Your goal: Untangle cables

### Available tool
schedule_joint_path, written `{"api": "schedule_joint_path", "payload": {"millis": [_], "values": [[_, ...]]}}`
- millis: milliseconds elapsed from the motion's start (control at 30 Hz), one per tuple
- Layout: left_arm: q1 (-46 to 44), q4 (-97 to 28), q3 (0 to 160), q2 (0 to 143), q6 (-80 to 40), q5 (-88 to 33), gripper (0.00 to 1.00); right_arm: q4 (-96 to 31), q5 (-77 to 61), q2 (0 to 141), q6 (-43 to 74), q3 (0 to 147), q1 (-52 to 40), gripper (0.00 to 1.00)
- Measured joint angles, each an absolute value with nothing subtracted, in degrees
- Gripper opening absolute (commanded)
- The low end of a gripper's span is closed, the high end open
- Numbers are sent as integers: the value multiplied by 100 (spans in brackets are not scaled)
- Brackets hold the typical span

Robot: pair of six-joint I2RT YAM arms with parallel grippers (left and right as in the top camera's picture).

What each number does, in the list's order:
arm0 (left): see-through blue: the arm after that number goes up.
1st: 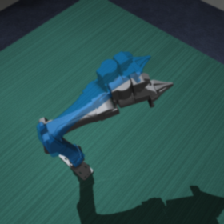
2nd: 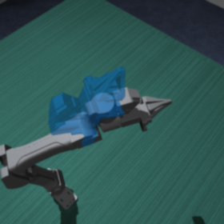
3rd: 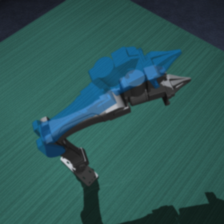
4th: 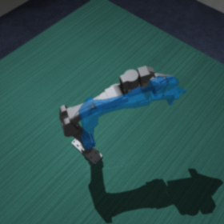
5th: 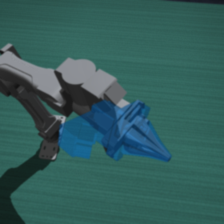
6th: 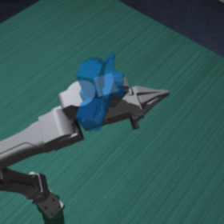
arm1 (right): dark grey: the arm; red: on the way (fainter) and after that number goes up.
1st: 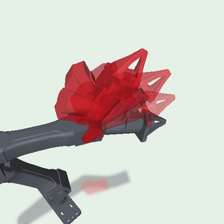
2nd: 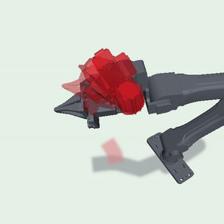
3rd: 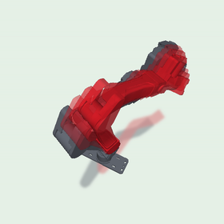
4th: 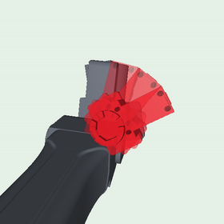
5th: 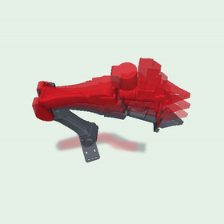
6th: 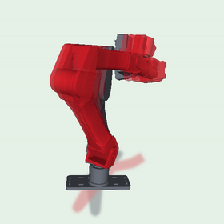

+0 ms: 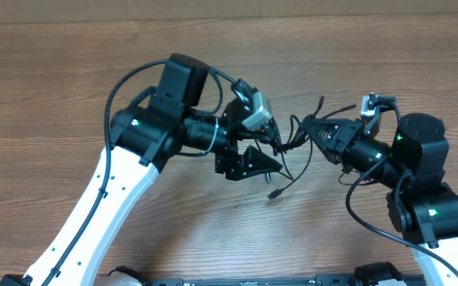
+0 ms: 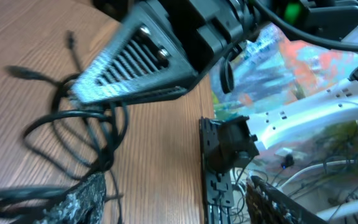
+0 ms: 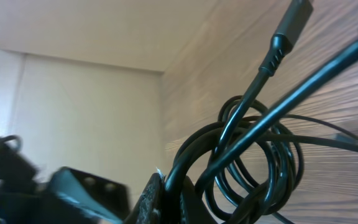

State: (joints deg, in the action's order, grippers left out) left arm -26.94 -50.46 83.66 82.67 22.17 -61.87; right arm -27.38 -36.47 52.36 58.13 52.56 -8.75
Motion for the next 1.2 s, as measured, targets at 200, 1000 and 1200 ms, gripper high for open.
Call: {"api": "schedule_joint_path", "payload": {"millis": [200,1000,1200], "values": [[-2805,-5063,8366,8267,2421,-6038,66,-2161,-4287,5236,6259,5256,-875,4],[-3076,-4711,8366,8267,2464,-6034,6,-1337,-5419,5234,6462,5256,-878,4],[-3074,-4718,8366,8267,2460,-5951,4,-1306,-5470,5229,6471,5256,-875,4]]}}
